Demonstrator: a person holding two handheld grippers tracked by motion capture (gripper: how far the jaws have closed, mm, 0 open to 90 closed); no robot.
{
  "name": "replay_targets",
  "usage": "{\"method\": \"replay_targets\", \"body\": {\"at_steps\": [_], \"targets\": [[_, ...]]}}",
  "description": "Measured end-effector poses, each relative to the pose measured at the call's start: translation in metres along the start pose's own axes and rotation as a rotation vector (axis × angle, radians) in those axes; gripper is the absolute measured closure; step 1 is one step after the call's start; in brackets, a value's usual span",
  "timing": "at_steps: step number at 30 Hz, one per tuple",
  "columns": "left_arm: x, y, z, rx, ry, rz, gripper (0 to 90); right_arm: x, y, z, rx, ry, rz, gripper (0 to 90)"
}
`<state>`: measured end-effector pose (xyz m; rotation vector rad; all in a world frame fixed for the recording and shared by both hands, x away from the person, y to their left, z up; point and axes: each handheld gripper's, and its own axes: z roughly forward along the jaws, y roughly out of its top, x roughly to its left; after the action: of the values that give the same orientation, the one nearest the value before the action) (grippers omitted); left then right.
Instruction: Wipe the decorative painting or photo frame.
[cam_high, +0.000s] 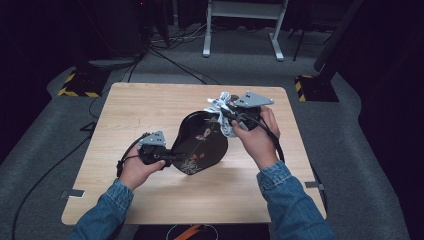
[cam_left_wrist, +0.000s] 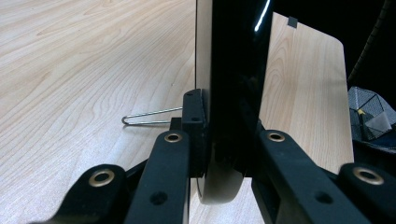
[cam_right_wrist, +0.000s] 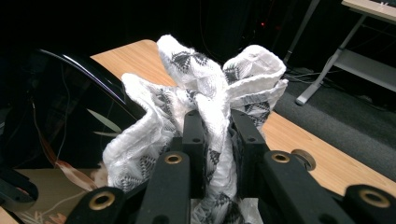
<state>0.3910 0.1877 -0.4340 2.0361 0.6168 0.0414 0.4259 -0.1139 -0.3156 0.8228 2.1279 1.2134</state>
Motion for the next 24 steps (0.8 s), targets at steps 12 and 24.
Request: {"method": "replay_targets", "body": {"at_steps": [12,24], "targets": [[0.001,0.000,0.000,-0.001,-0.003,0.001,80.2,-0.010,-0.020,-0.002,0.036,-0.036,0.017,78.7],[0.001,0.000,0.000,0.001,-0.004,0.002,80.2,-0.010,-0.035,0.001,0.075,-0.046,0.013,78.8]]}}
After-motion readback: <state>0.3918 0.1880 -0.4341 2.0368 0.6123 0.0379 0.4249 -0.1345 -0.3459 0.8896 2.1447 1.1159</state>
